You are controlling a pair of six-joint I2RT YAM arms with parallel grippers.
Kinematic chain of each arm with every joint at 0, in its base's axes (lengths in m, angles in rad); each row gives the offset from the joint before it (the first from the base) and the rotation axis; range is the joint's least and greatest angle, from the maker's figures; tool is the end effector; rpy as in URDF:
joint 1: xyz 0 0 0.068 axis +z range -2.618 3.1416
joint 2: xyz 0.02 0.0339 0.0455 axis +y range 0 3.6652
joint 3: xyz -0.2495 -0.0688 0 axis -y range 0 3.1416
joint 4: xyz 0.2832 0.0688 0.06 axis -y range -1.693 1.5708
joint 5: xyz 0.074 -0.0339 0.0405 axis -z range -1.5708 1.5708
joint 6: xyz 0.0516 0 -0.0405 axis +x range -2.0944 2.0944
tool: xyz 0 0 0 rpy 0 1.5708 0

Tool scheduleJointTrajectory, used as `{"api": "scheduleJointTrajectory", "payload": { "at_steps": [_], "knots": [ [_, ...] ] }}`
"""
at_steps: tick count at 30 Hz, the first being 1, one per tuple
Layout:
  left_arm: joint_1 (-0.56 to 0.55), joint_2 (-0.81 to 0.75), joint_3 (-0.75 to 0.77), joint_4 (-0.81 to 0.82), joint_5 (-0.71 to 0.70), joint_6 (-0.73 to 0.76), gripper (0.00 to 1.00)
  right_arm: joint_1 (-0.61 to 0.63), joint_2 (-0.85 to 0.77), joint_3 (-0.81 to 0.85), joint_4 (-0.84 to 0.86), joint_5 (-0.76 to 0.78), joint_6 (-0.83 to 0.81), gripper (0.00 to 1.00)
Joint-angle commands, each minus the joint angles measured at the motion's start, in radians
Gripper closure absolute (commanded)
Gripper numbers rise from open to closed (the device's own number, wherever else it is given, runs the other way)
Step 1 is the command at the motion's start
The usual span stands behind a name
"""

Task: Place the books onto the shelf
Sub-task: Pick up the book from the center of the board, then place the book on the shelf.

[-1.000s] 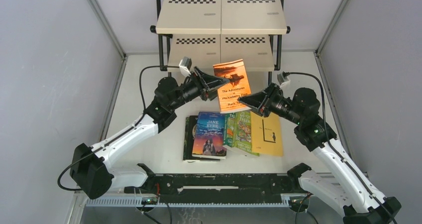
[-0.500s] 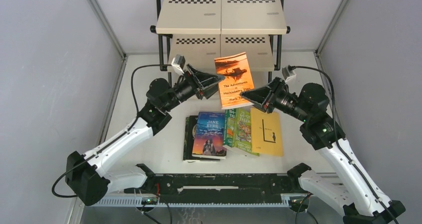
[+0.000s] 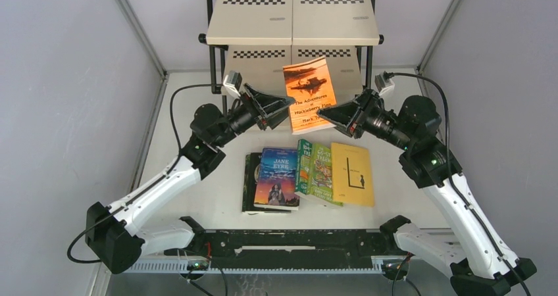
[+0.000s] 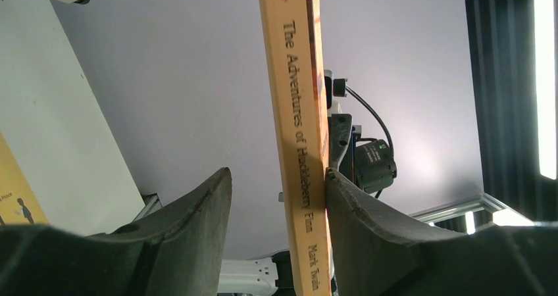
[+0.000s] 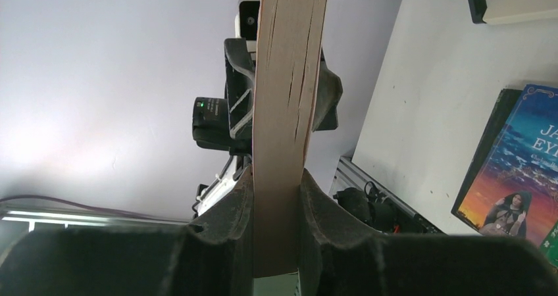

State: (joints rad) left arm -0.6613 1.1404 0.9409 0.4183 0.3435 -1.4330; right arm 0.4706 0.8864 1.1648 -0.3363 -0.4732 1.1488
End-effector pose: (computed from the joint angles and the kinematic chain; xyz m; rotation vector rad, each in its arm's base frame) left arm 0.2458 -0.2133 0.3695 -0.2892 1.6561 -1.9167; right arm 0.2013 0.1288 0.4354 0.2176 1.8777 1.5660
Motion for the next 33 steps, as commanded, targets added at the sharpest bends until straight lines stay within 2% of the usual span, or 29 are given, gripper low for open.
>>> {"api": "scheduleJointTrajectory", "payload": {
  "at_steps": [1,12,26,33],
  "knots": [
    [0.003,-0.036,0.079,0.018,0.009,0.033,0.42,-0.021,0.015,0.101,0.105,0.011,-0.007,1.00],
    [0.004,-0.057,0.128,0.018,-0.002,0.045,0.40,-0.074,0.079,0.180,0.101,-0.005,-0.017,1.00],
    [0.003,-0.080,0.152,-0.039,-0.010,0.102,0.39,-0.255,0.207,0.328,0.046,-0.068,-0.017,1.00],
    [0.004,-0.081,0.180,-0.101,-0.015,0.156,0.39,-0.322,0.327,0.437,-0.007,-0.076,0.009,1.00]
  ]
}}
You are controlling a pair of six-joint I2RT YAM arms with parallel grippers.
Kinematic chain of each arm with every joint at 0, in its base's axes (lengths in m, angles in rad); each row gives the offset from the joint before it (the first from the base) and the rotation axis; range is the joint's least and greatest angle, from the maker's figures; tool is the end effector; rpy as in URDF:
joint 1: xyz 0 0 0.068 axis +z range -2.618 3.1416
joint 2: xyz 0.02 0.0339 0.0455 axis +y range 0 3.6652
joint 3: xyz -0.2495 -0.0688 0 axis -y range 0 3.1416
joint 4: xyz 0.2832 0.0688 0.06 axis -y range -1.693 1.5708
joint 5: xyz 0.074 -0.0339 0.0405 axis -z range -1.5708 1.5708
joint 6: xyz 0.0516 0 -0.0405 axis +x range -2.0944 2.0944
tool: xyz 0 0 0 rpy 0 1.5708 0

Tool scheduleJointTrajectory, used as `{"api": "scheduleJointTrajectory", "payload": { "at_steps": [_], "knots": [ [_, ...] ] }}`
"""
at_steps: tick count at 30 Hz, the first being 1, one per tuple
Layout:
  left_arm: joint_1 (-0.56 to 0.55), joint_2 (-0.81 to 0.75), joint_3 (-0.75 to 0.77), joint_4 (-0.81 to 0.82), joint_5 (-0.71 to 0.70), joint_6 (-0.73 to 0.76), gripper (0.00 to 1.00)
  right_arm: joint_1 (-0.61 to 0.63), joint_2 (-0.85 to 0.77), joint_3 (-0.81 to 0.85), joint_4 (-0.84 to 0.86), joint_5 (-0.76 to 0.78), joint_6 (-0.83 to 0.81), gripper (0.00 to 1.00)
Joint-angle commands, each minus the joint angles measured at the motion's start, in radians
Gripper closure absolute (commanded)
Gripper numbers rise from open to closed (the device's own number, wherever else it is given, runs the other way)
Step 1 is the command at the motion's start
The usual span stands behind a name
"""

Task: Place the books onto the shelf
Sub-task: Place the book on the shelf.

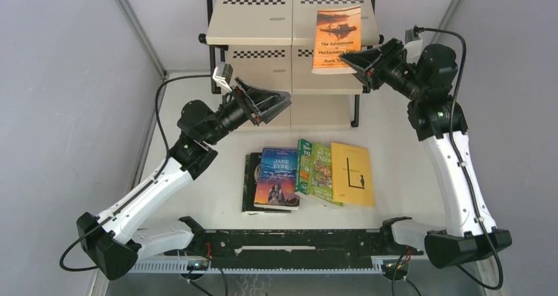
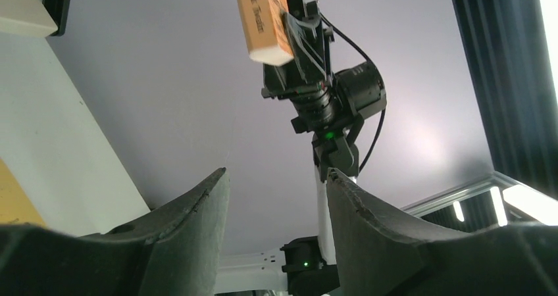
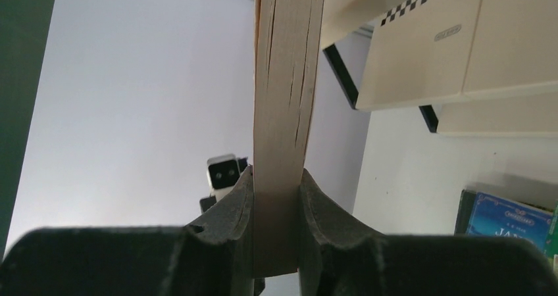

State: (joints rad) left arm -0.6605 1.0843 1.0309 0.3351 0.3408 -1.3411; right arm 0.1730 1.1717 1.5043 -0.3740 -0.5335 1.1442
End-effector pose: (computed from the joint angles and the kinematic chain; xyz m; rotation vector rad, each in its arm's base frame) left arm 0.2320 -0.2021 0.4129 -0.1819 1.5711 -1.8700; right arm 0.2806 0.0757 0.4877 0.4113 1.7632 1.4068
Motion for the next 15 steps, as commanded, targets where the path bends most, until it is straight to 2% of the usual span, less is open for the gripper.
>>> {"api": "scheduleJointTrajectory", "payload": {
  "at_steps": [1,10,15],
  "knots": [
    [0.002,-0.025,0.096,-0.026,-0.013,0.073,0.39,-0.031,0.060,0.113,0.023,-0.016,0.019,1.00],
    [0.003,-0.022,0.105,-0.052,-0.020,0.103,0.39,-0.086,0.231,0.285,-0.035,-0.053,0.052,1.00],
    [0.003,-0.014,0.109,-0.050,-0.020,0.109,0.39,-0.104,0.349,0.438,-0.103,-0.081,0.046,1.00]
  ]
}}
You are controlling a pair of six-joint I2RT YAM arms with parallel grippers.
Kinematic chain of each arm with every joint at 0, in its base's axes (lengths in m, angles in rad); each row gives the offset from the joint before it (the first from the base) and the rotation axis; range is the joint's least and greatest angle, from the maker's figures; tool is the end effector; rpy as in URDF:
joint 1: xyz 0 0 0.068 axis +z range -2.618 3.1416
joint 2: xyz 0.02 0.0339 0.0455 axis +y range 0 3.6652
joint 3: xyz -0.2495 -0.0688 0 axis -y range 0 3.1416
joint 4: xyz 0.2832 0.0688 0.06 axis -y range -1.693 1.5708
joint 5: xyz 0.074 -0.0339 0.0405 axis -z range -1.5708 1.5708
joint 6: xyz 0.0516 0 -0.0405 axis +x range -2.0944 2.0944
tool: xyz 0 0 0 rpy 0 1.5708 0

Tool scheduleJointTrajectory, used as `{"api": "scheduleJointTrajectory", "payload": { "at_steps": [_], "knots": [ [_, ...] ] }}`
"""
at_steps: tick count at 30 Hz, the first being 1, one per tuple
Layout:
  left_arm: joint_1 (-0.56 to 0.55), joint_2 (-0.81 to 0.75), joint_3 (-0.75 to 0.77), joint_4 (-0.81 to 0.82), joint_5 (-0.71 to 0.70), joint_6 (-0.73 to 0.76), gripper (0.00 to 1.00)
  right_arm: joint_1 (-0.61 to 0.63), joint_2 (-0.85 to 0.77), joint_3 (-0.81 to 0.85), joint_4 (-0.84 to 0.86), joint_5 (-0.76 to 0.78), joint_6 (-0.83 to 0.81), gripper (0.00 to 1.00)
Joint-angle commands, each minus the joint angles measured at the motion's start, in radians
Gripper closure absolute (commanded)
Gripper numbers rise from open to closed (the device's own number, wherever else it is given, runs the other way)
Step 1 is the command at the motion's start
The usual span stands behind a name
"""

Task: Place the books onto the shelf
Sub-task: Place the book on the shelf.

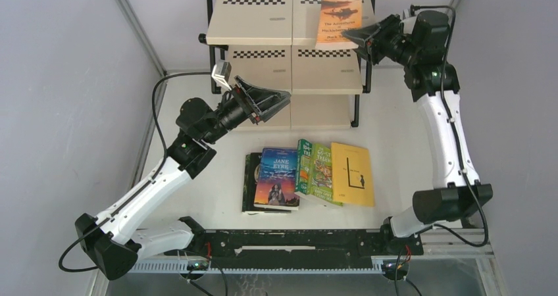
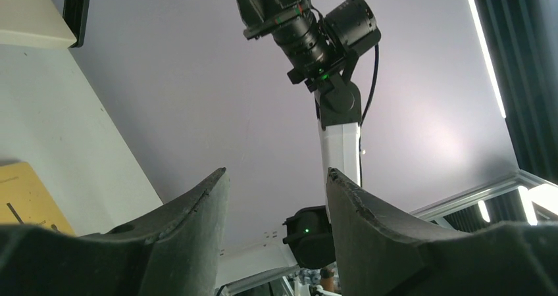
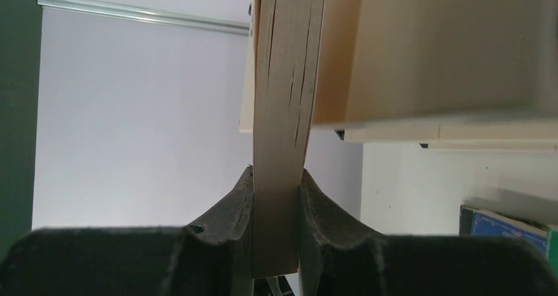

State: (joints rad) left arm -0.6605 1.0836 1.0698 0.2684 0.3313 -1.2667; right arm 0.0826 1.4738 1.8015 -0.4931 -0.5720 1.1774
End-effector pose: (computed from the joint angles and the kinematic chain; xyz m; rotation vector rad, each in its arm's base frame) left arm 0.2314 -0.2010 0.4210 -0.1430 1.5828 -1.7983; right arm 0.3569 0.0576 0.4905 0.5770 1.8437 1.3808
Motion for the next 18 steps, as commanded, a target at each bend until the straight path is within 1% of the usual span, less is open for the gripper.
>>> {"api": "scheduleJointTrajectory", "payload": {
  "at_steps": [1,5,7,11,13,14,18],
  "knots": [
    [0.003,-0.012,0.069,0.017,-0.012,0.035,0.39,-0.015,0.073,0.175,-0.005,-0.052,0.011,1.00],
    [0.003,-0.008,0.056,0.037,-0.017,0.028,0.39,-0.014,0.155,0.291,-0.061,-0.084,0.015,1.00],
    [0.003,-0.007,0.047,0.052,-0.018,0.021,0.39,-0.017,0.185,0.327,-0.083,-0.092,0.015,0.97],
    [0.003,-0.004,0.026,0.084,-0.024,0.007,0.39,-0.028,0.230,0.373,-0.109,-0.107,0.016,0.85],
    [0.003,-0.002,0.017,0.102,-0.026,-0.002,0.39,-0.036,0.249,0.393,-0.125,-0.112,0.010,0.75],
    [0.002,0.001,0.016,0.107,-0.027,-0.004,0.39,-0.039,0.257,0.399,-0.130,-0.115,0.007,0.71],
    [0.002,0.004,0.010,0.123,-0.030,-0.013,0.39,-0.048,0.276,0.409,-0.134,-0.120,0.003,0.60]
  ]
}}
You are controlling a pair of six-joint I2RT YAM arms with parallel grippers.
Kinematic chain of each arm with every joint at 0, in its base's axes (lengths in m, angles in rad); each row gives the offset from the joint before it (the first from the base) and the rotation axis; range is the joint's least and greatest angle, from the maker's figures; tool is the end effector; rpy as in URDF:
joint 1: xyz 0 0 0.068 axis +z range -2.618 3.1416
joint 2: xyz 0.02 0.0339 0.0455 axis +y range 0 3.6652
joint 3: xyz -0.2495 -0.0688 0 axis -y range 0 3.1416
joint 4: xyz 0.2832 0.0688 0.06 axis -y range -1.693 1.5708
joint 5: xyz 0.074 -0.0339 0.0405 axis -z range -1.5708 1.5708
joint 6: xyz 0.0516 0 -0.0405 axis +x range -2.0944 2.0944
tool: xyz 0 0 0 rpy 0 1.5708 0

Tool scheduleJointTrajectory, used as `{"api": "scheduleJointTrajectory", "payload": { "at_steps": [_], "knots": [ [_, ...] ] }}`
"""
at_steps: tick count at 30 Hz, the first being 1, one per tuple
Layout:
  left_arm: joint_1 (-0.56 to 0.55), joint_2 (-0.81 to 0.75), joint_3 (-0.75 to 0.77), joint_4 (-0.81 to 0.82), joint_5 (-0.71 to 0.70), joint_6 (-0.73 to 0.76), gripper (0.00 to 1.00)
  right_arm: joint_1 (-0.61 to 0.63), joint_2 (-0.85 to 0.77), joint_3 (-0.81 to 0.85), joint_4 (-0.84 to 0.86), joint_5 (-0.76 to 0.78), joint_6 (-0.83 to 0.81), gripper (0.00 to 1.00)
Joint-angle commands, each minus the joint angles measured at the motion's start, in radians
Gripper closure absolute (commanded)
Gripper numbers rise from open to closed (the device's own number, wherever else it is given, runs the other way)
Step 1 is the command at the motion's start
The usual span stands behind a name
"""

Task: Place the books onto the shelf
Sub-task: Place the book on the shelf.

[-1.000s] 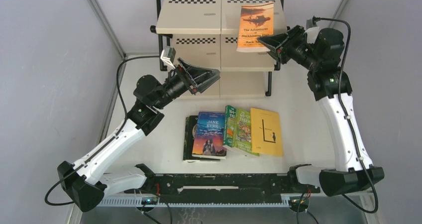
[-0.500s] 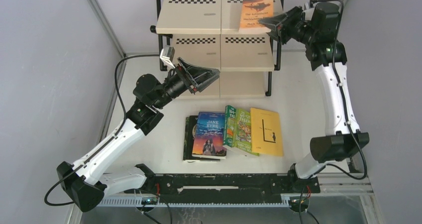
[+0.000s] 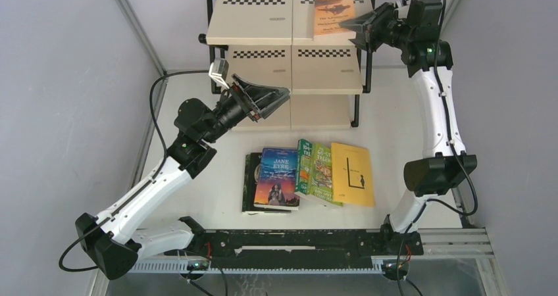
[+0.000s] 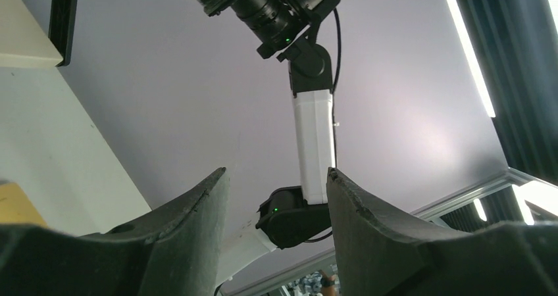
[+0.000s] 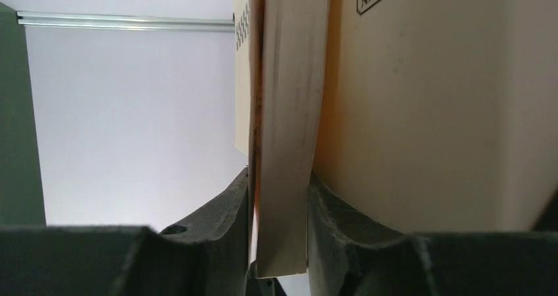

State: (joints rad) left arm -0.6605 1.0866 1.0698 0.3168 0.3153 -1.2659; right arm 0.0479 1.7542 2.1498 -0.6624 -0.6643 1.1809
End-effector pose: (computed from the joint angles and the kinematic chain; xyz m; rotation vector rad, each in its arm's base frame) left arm 0.2315 -0.2001 0.4259 -0.1384 1.5268 -1.8046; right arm 0.4123 0.0516 0.4931 0.6214 1.9462 1.4263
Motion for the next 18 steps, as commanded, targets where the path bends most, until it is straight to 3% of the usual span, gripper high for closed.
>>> {"api": "scheduleJointTrajectory", "payload": {
  "at_steps": [1,4,10,18],
  "knots": [
    [0.001,0.002,0.009,0.079,-0.015,-0.016,0.39,-0.015,0.000,0.065,0.035,-0.026,-0.005,0.56],
    [-0.001,0.005,0.008,0.086,-0.018,-0.019,0.39,-0.019,0.017,0.097,0.021,-0.022,-0.018,0.45],
    [-0.002,0.011,0.008,0.088,-0.021,-0.023,0.39,-0.025,0.061,0.202,-0.034,0.006,-0.050,0.36],
    [-0.001,0.015,0.032,0.069,-0.013,-0.014,0.39,-0.017,0.068,0.260,-0.147,0.080,-0.159,0.34]
  ]
}}
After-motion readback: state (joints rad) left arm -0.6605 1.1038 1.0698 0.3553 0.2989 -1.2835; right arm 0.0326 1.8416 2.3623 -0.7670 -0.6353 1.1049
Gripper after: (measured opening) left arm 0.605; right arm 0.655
